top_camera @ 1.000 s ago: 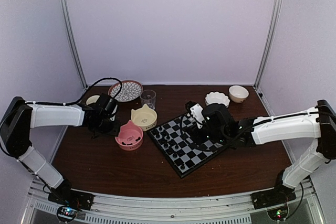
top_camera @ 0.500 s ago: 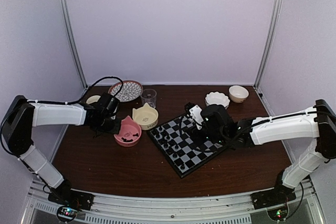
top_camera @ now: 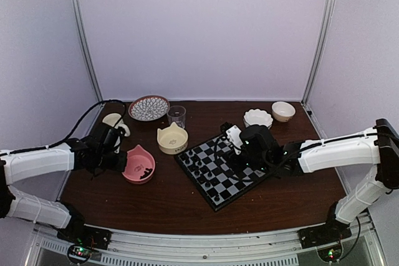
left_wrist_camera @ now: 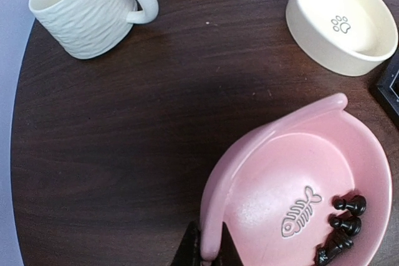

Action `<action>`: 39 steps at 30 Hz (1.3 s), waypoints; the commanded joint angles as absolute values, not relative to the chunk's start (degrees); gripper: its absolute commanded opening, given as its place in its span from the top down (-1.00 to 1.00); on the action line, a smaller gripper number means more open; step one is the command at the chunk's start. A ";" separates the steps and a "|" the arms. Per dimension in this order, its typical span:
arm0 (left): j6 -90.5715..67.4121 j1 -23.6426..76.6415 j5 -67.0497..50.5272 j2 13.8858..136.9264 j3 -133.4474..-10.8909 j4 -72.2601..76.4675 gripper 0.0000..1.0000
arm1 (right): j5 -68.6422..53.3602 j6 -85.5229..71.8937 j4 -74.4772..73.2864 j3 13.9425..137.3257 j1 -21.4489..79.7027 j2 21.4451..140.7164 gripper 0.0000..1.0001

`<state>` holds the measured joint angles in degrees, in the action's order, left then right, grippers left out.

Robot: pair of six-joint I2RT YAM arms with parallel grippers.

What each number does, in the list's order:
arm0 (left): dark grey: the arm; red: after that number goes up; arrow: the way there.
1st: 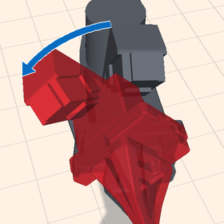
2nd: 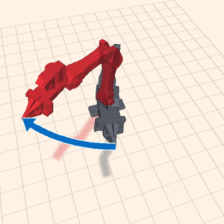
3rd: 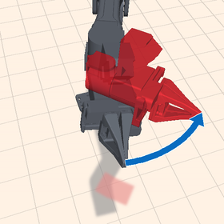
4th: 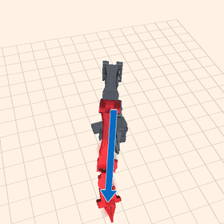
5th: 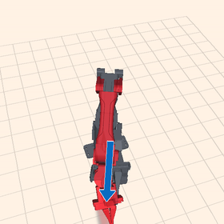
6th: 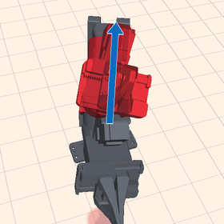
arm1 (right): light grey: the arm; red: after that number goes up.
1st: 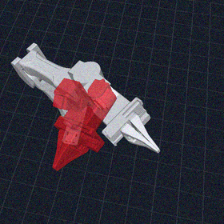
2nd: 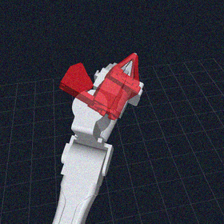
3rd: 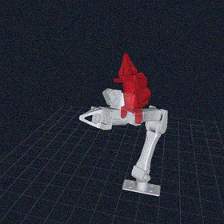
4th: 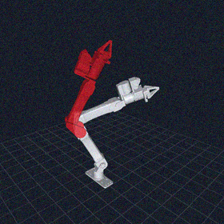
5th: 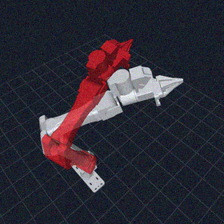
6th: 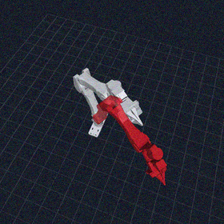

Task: Set up the chess pieces on the board
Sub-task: Move the storage box to the center of the board, then pick up the pawn from the storage box.

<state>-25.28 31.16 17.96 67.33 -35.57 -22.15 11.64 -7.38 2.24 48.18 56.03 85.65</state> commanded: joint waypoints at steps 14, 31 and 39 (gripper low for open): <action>-23.91 31.20 2.47 78.53 -39.84 -15.81 0.99 | 11.54 -7.38 3.07 47.72 56.34 84.20 0.16; -15.89 38.95 1.45 62.77 -39.06 -17.82 0.22 | 11.97 -6.59 2.64 47.83 56.35 83.14 0.15; -13.63 42.77 0.01 73.94 -43.39 -18.24 0.26 | 12.29 -6.58 2.59 47.77 56.34 83.11 0.15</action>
